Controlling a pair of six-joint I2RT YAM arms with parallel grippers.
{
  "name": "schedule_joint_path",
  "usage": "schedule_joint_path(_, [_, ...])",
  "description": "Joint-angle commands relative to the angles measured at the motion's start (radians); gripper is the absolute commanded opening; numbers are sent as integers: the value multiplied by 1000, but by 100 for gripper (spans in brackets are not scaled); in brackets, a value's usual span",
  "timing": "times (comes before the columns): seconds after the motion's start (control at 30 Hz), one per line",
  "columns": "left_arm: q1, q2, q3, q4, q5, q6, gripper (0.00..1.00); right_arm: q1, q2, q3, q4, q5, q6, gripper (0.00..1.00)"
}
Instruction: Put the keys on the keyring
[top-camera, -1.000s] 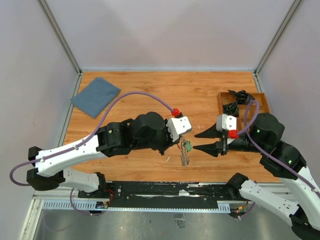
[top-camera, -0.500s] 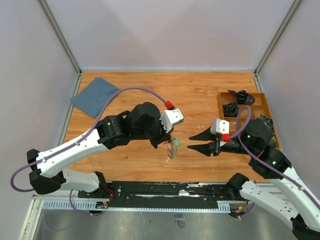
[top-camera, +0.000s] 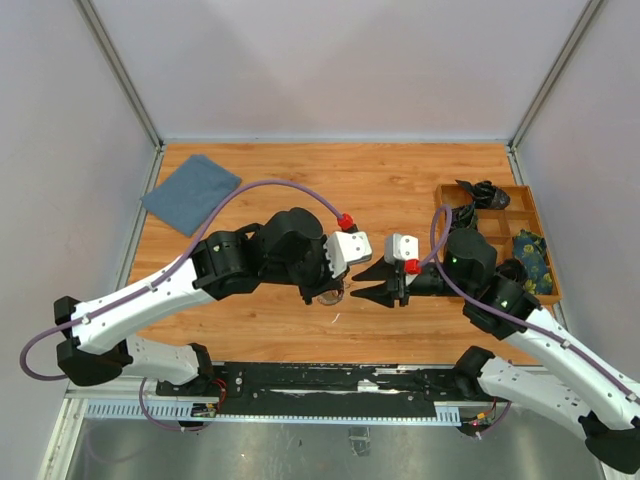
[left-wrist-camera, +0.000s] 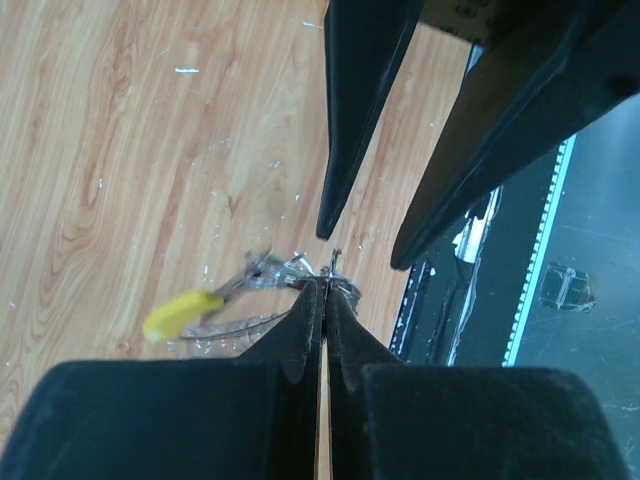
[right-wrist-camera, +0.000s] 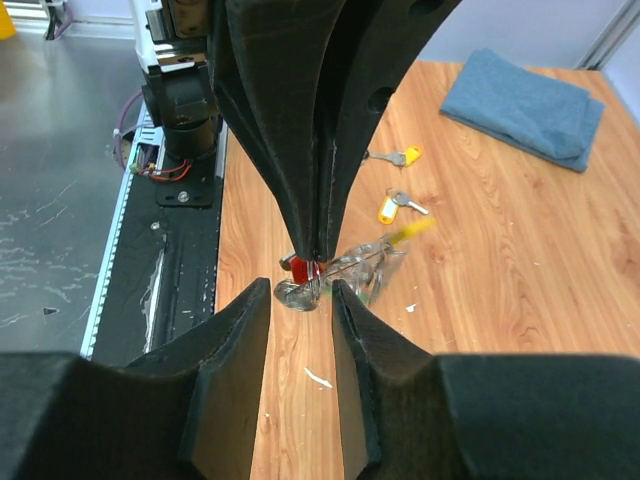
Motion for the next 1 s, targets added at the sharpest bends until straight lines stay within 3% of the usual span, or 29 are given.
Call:
schedule_joint_path(0.0, [-17, 14, 48, -1, 13, 27, 0, 39, 16, -18, 61, 16, -17, 31])
schedule_joint_path(0.73, [-50, 23, 66, -13, 6, 27, 1, 99, 66, 2, -12, 99, -66, 23])
schedule_joint_path(0.97, [-59, 28, 67, -18, 9, 34, 1, 105, 78, 3, -14, 113, -71, 28])
